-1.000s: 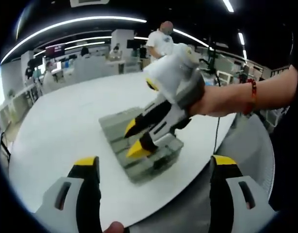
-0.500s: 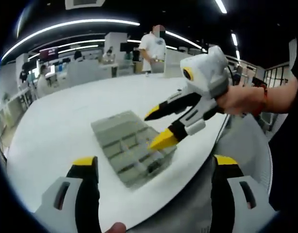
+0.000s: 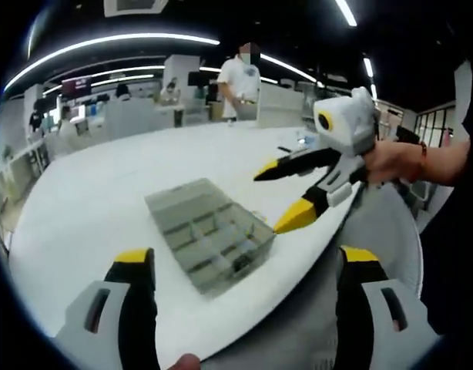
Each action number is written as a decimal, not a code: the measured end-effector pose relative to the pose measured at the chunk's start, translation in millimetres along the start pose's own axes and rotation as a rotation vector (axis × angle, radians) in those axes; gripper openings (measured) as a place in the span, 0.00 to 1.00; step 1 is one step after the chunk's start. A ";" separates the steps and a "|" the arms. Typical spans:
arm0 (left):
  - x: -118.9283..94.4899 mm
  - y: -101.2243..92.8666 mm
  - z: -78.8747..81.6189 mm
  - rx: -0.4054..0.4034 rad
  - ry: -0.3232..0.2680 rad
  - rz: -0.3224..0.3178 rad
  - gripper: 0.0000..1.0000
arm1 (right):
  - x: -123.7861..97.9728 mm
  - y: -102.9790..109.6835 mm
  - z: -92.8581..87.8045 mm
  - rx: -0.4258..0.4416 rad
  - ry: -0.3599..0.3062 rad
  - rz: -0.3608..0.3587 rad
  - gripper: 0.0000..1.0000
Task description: Insert the divider into the dual guide fixture by aligning both edges with the guide slots and pushing it downward to the bottom, including one-sided entry, uneven engagement, binding, and posture correction.
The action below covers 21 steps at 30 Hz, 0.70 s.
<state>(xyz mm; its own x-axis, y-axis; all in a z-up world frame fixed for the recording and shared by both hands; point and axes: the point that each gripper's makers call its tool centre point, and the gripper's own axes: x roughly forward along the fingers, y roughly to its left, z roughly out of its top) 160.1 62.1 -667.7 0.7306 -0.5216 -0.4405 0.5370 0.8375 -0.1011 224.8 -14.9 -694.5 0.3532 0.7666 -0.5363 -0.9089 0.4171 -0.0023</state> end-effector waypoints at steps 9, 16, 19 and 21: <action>-6.9 2.5 8.0 0.026 -0.006 -0.004 0.99 | -17.4 3.0 -6.9 -0.005 -0.017 -0.006 0.82; -16.0 10.2 7.8 -0.002 -0.031 0.016 0.99 | -34.8 -10.9 -7.3 0.037 -0.023 -0.051 0.81; -20.2 13.4 6.0 0.000 -0.028 0.025 0.99 | -40.8 -15.0 -8.7 0.043 -0.021 -0.060 0.81; -23.7 17.3 4.9 -0.008 -0.030 0.032 0.99 | -43.6 -15.9 -9.5 0.042 -0.023 -0.062 0.81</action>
<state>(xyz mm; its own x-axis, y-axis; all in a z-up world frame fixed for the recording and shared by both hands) 154.2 88.1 -654.7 0.7600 -0.4990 -0.4163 0.5098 0.8551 -0.0943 221.7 -59.5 -679.0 0.4138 0.7497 -0.5164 -0.8753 0.4835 0.0005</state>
